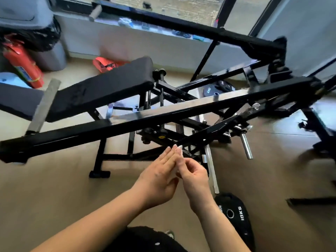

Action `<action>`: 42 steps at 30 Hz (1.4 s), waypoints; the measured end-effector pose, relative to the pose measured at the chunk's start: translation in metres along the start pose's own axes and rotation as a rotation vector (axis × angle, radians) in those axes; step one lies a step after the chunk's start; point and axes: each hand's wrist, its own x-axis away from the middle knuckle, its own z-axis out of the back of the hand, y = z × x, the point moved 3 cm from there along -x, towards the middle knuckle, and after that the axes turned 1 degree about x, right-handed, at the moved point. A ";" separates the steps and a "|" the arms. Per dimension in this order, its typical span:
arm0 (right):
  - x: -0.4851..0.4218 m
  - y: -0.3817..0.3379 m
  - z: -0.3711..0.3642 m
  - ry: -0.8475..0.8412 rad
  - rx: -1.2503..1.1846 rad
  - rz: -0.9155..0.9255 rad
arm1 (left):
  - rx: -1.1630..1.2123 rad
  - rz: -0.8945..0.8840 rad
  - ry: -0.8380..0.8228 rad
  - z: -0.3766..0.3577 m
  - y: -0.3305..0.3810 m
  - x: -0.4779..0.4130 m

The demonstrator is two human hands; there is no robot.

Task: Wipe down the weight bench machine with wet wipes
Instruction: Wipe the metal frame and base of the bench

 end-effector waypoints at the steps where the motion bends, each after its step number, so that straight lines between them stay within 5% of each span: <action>1: -0.004 0.002 0.029 0.047 0.031 0.011 | 0.063 0.027 -0.031 -0.019 0.013 -0.011; 6: -0.016 0.009 0.143 0.158 0.141 0.047 | 0.342 0.177 -0.093 -0.084 0.059 -0.055; 13: -0.042 -0.009 0.191 0.087 0.220 0.091 | 0.712 0.485 0.108 -0.093 0.086 -0.117; 21: -0.092 -0.031 0.220 0.153 0.378 0.144 | 0.924 0.590 -0.308 -0.098 0.062 -0.172; 25: -0.120 -0.045 0.239 0.262 0.464 0.173 | 1.035 0.723 -0.216 -0.103 0.057 -0.196; 34: -0.222 -0.081 0.291 0.322 0.713 0.637 | 0.622 0.907 0.161 -0.150 0.050 -0.272; 39: -0.267 -0.075 0.327 0.255 0.863 0.831 | 0.606 0.869 0.411 -0.191 0.068 -0.331; 42: -0.293 -0.065 0.339 0.139 0.933 0.917 | 0.606 0.753 0.409 -0.213 0.086 -0.371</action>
